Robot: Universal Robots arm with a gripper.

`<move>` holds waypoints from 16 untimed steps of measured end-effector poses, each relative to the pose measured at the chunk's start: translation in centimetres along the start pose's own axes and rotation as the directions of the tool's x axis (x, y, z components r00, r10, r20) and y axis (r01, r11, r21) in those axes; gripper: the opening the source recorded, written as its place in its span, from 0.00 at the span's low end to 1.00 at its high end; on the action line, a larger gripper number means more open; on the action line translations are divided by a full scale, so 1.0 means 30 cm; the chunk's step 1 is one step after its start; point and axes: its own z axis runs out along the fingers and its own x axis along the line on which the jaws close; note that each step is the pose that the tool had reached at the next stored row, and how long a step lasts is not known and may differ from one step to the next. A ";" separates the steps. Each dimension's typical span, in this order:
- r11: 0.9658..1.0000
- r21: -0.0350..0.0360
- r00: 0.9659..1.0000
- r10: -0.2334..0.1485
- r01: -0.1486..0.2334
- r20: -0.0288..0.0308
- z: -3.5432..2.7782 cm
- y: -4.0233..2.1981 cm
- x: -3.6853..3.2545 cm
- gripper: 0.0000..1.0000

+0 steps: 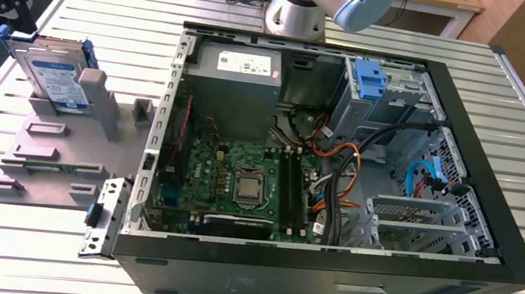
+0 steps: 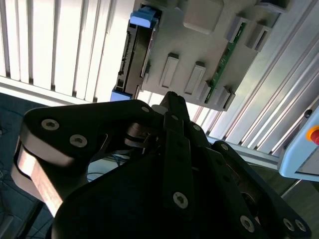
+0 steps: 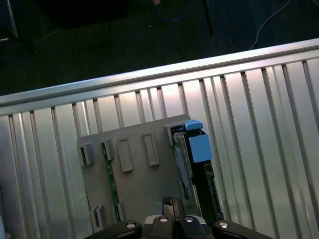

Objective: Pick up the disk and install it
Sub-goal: 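Pick up the disk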

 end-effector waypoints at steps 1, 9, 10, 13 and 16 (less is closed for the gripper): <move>1.000 0.000 1.000 -0.002 0.002 0.000 0.000 0.000 0.000 0.11; 1.000 0.000 1.000 -0.019 0.019 -0.001 0.000 0.000 0.000 0.11; 1.000 0.000 1.000 -0.021 0.021 -0.001 0.000 0.000 0.000 0.11; 1.000 0.000 1.000 -0.028 0.028 -0.001 0.000 0.000 0.000 0.11; 0.999 0.000 0.999 -0.034 0.034 -0.001 0.000 0.000 0.000 0.11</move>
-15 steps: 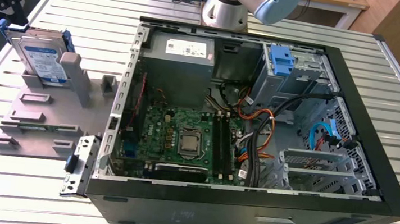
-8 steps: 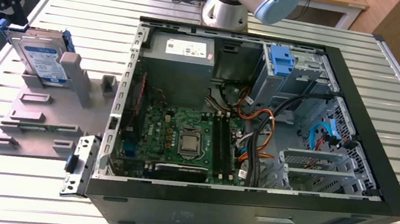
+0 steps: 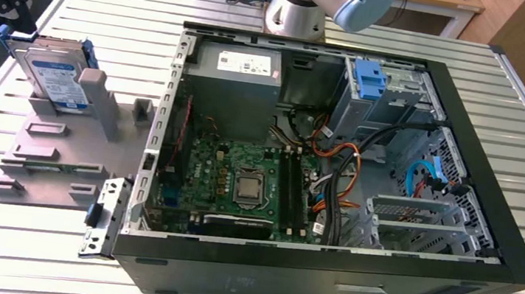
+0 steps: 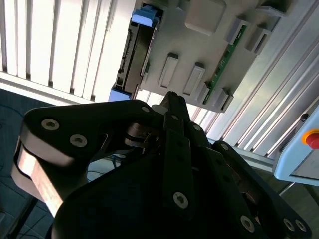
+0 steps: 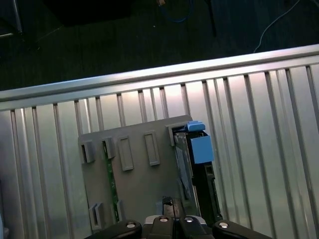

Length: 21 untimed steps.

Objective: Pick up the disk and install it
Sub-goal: 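Pick up the disk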

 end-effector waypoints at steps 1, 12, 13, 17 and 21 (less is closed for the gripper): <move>1.000 0.000 1.000 -0.002 0.002 0.000 0.000 0.000 0.000 0.11; 1.000 0.000 1.000 -0.026 0.026 -0.001 0.000 0.000 0.000 0.11; 1.000 0.000 1.000 -0.028 0.028 -0.001 0.000 0.000 0.000 0.11; 0.999 0.000 0.999 -0.037 0.037 -0.002 0.000 0.000 0.000 0.11; 0.999 -0.001 0.999 -0.046 0.046 -0.002 0.000 0.000 0.000 0.11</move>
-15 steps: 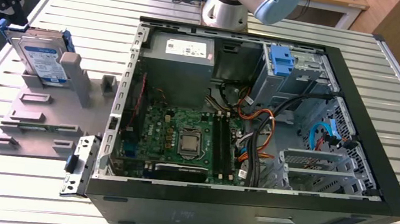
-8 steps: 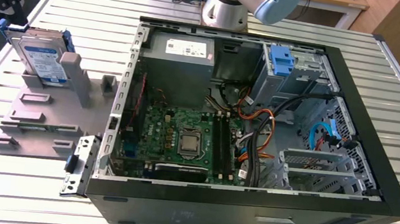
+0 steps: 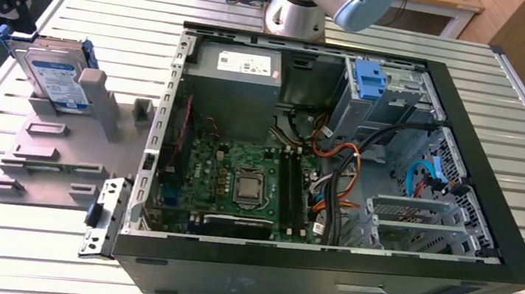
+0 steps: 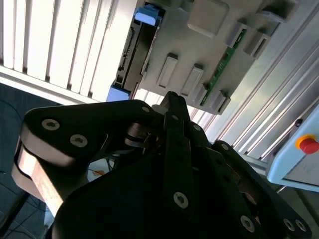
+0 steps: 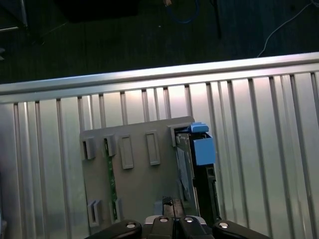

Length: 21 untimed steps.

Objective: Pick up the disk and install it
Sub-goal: 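Pick up the disk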

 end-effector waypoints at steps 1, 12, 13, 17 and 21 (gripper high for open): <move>1.000 0.000 1.000 -0.003 0.003 0.000 0.000 0.000 0.000 0.11; 1.000 0.000 1.000 -0.017 0.017 -0.001 0.000 0.000 0.000 0.11; 1.000 0.000 1.000 -0.017 0.017 -0.001 0.000 0.000 0.000 0.11; 1.000 0.000 1.000 -0.017 0.017 -0.001 0.000 0.000 0.000 0.11; 1.000 0.000 1.000 -0.017 0.017 -0.001 0.000 0.000 0.000 0.11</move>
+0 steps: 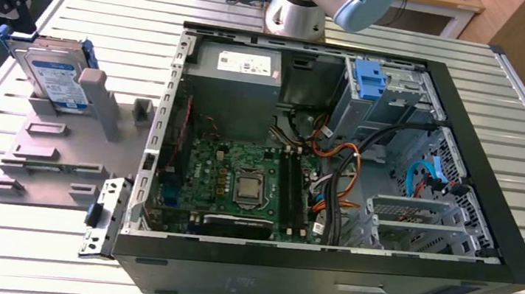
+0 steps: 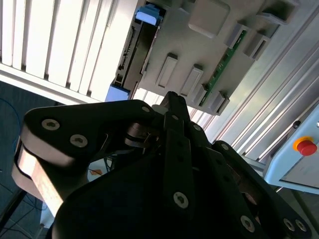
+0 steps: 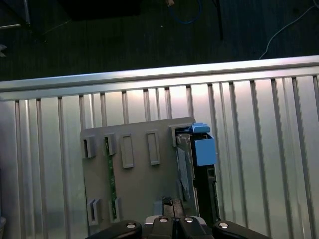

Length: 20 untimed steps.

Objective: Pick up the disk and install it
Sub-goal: 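Pick up the disk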

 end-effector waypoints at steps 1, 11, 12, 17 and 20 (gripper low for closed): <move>1.000 0.000 1.000 0.000 0.000 0.000 0.000 0.000 0.000 0.11; 1.000 0.000 1.000 0.000 0.000 0.000 0.000 0.000 0.000 0.47; 1.000 0.000 1.000 0.000 0.000 0.000 0.000 0.000 0.000 0.53; 1.000 0.000 1.000 0.000 0.000 0.000 0.000 0.000 0.000 0.59; 1.000 0.000 1.000 0.000 0.000 0.000 0.000 0.000 0.000 0.59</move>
